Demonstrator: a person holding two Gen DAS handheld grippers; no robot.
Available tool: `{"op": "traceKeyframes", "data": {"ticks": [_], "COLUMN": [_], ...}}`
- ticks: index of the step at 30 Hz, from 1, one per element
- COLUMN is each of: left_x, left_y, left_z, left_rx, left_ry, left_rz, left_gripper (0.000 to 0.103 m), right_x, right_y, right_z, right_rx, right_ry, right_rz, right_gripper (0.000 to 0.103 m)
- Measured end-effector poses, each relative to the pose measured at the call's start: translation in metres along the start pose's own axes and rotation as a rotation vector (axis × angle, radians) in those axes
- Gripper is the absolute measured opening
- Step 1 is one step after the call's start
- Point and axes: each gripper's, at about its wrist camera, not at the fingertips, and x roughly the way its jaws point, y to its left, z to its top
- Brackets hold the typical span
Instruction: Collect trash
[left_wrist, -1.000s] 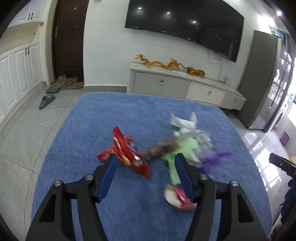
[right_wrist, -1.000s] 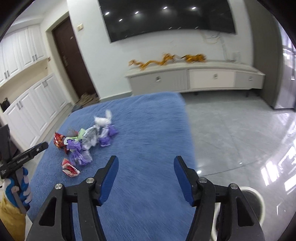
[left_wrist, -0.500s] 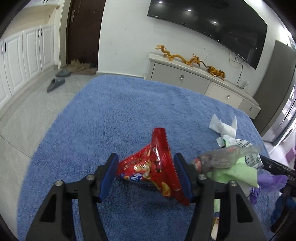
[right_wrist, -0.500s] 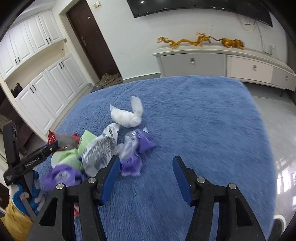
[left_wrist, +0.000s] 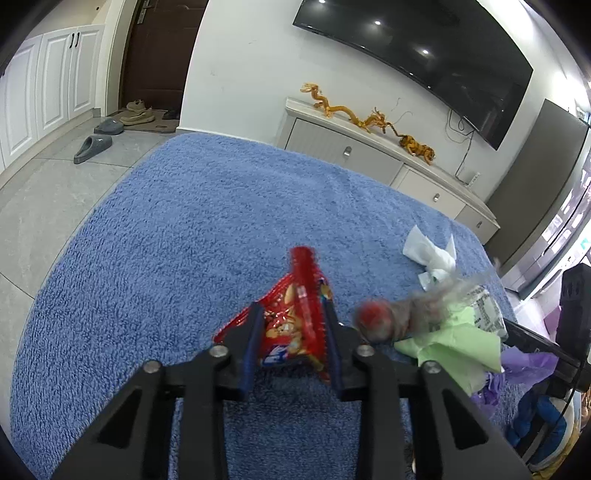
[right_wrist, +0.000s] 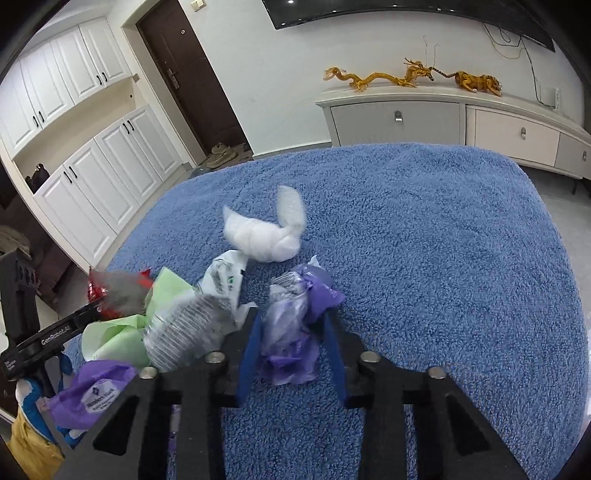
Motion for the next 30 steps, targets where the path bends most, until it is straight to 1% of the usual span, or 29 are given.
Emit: {"op": "traceKeyframes", "data": {"ticks": [2,5,9,13,16,20,24,26,30], "left_x": [-0.001,-0.008,-0.031,-0.068,-0.099,-0.143,-0.177,-0.188,-0.203], "left_y": [-0.002,-0.005,-0.011,-0.012,-0.012,-0.015,-0.032,-0.044,-0.076], "left_z": [-0.001,-0.002,-0.001,-0.004,-0.007,-0.009,-0.016,-0.021,-0.031], "left_rx": [0.005,-0.003,-0.012,-0.005,0.013,0.033,0.077,0.099,0.135], "left_ry": [0.000,0.006,-0.027,-0.068,-0.100,-0.154,-0.194,-0.206,-0.202], "left_rz": [0.001,-0.027,-0.050,-0.058,-0.058,-0.078,-0.123,-0.151,-0.232], "left_gripper": [0.025,0.022,0.022,0.021,0.022,0.022,0.022,0.021,0.022], "right_x": [-0.011,-0.036,-0.080,-0.131,-0.160,-0.200,-0.238,-0.256,-0.298], "right_y": [0.000,-0.003,-0.008,-0.012,-0.013,-0.009,-0.001,0.003,0.009], "right_z": [-0.004,-0.012,-0.025,-0.041,-0.052,-0.069,-0.083,-0.089,-0.102], "right_rx": [0.008,0.018,0.035,0.064,0.084,0.113,0.127,0.127,0.121], "right_ry": [-0.012,-0.032,-0.070,-0.121,-0.154,-0.207,-0.266,-0.294,-0.363], "right_rz": [-0.007,-0.032,-0.074,-0.116,-0.134,-0.151,-0.166,-0.177,-0.205], "right_gripper": [0.029,0.028,0.028,0.028,0.027,0.027,0.027,0.027,0.027]}}
